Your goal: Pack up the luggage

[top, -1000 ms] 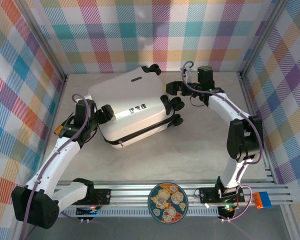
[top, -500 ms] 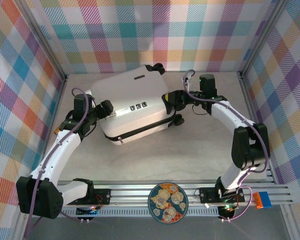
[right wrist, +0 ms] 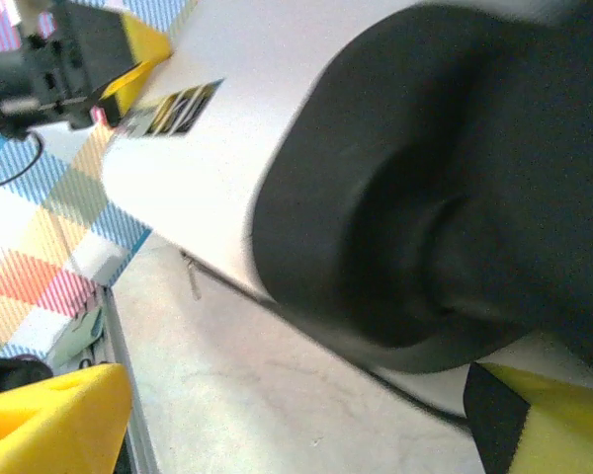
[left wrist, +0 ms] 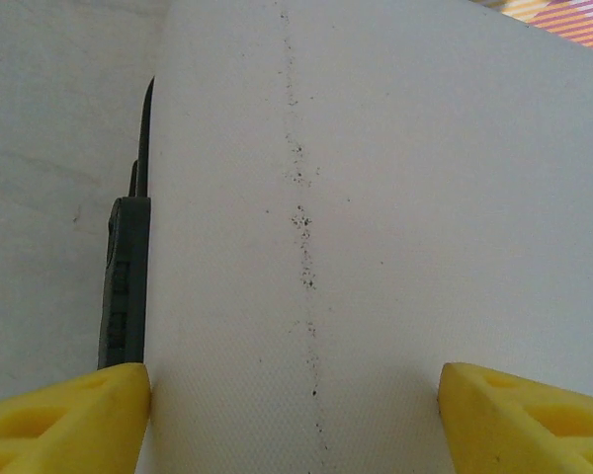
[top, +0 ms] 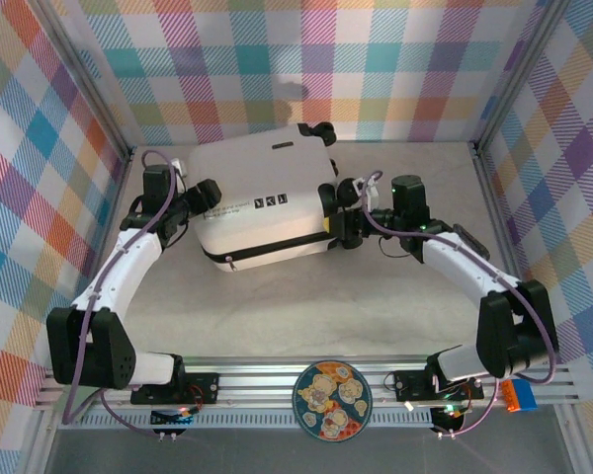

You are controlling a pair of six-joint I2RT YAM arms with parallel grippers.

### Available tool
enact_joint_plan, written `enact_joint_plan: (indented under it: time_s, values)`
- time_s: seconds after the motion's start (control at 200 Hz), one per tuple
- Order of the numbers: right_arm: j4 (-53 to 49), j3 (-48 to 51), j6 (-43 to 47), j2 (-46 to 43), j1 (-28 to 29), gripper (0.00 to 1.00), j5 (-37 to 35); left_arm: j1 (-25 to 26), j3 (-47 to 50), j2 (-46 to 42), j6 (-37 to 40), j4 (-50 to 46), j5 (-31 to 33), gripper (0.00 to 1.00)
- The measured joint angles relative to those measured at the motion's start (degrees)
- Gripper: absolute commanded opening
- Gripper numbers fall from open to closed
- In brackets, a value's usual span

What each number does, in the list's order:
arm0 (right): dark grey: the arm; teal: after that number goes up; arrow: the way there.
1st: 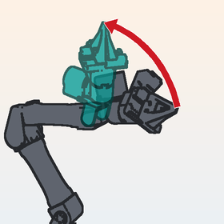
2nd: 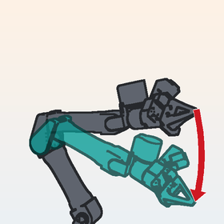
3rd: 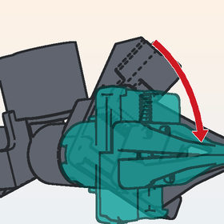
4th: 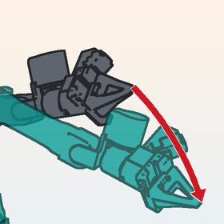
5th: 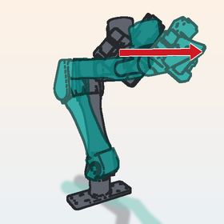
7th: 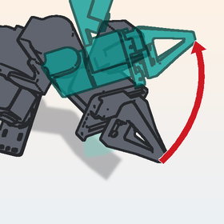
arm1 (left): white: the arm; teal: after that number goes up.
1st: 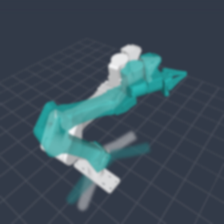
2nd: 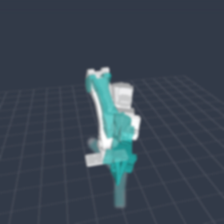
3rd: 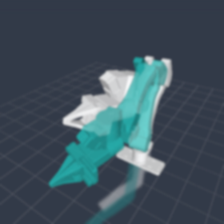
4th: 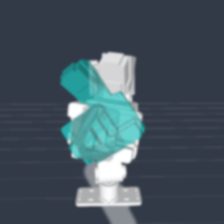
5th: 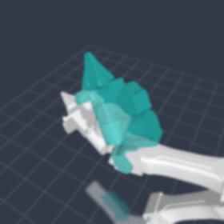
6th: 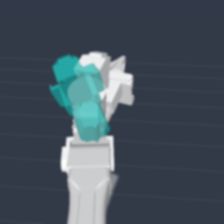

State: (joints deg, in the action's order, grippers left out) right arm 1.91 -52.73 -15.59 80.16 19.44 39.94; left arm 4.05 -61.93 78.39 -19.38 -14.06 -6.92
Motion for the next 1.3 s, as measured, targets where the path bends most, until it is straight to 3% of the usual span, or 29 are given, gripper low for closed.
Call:
enact_joint_plan:
  time_s: [0.245, 0.605, 0.845, 1.3]
  values:
    - [-1.07, -0.02, -0.72, -1.66, 0.61, 0.92, -5.18, -0.24, -2.03, 3.08, 0.79, 1.6, -2.03, 0.73]
    - [-4.2, -0.83, -2.36, -2.43, -3.43, 1.0, -10.62, -0.5, -2.86, 3.63, 1.53, 1.07, -2.49, 0.73]
    - [-5.57, -1.22, -2.51, -3.52, -6.1, 0.99, -11.72, -0.5, -2.78, 0.22, 2.29, -3.26, 0.57, 0.76]
    - [-6.64, -20.02, -3.1, 12.63, -7.1, 0.99, -8.72, 0.98, 6.82, -13.4, -2.71, -6.82, 1.4, 0.77]
